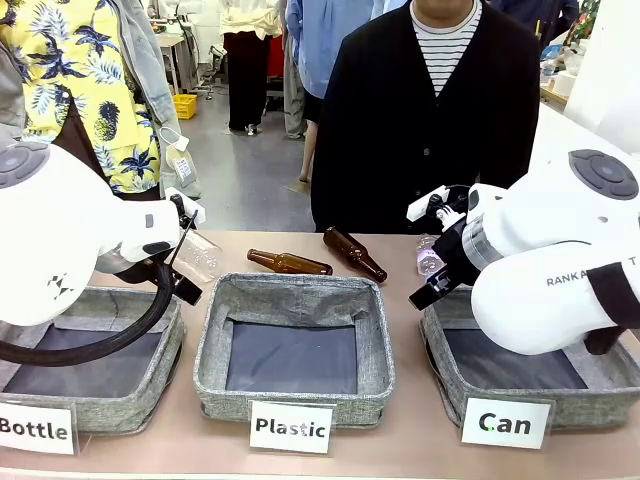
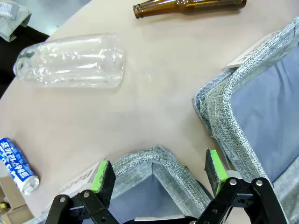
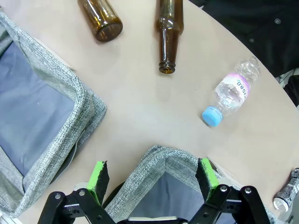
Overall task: Sort the can waste into the basket.
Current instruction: Pick up the can waste from the table and place it in the right Fabric basket.
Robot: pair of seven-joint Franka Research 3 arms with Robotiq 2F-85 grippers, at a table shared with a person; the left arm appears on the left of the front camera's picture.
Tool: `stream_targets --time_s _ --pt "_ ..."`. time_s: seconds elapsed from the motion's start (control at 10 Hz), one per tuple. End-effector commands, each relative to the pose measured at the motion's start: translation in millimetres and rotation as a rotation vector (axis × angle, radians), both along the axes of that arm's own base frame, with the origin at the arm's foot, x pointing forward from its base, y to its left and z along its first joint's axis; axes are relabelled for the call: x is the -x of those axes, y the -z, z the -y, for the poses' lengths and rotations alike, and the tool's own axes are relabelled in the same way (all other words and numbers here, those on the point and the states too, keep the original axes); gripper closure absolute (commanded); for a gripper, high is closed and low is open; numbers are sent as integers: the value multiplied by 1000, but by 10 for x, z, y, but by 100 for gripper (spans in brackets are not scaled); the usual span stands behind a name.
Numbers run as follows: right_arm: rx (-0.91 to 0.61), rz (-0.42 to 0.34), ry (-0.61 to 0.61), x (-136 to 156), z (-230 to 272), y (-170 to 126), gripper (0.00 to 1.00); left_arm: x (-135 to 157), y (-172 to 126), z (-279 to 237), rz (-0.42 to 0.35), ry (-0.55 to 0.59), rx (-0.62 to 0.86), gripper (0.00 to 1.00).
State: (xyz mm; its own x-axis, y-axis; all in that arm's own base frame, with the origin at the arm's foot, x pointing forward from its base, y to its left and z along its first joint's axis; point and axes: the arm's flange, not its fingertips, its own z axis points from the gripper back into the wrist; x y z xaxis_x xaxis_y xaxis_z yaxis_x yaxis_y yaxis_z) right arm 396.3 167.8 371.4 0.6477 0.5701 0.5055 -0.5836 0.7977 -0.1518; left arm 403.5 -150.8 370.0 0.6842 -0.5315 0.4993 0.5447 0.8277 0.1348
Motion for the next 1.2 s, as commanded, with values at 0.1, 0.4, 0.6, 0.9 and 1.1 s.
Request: stream_targets --time_s 0.1,0.4,0.6,0.9,1.1 --pt "2 10 46 136 45 -499 0 251 -513 77 9 88 94 0" --pt "-215 -20 191 576 104 -1310 0 860 -1386 124 -25 51 240 0" --pt "-440 -45 31 1043 596 -1734 0 1201 -1784 -464 -36 155 395 0" --pt "-786 0 164 1398 1764 -1684 0 1306 -1802 -1880 8 -7 686 0" --pt "-971 -11 307 1480 2363 -1345 0 1352 -1497 -2662 6 -194 857 0"
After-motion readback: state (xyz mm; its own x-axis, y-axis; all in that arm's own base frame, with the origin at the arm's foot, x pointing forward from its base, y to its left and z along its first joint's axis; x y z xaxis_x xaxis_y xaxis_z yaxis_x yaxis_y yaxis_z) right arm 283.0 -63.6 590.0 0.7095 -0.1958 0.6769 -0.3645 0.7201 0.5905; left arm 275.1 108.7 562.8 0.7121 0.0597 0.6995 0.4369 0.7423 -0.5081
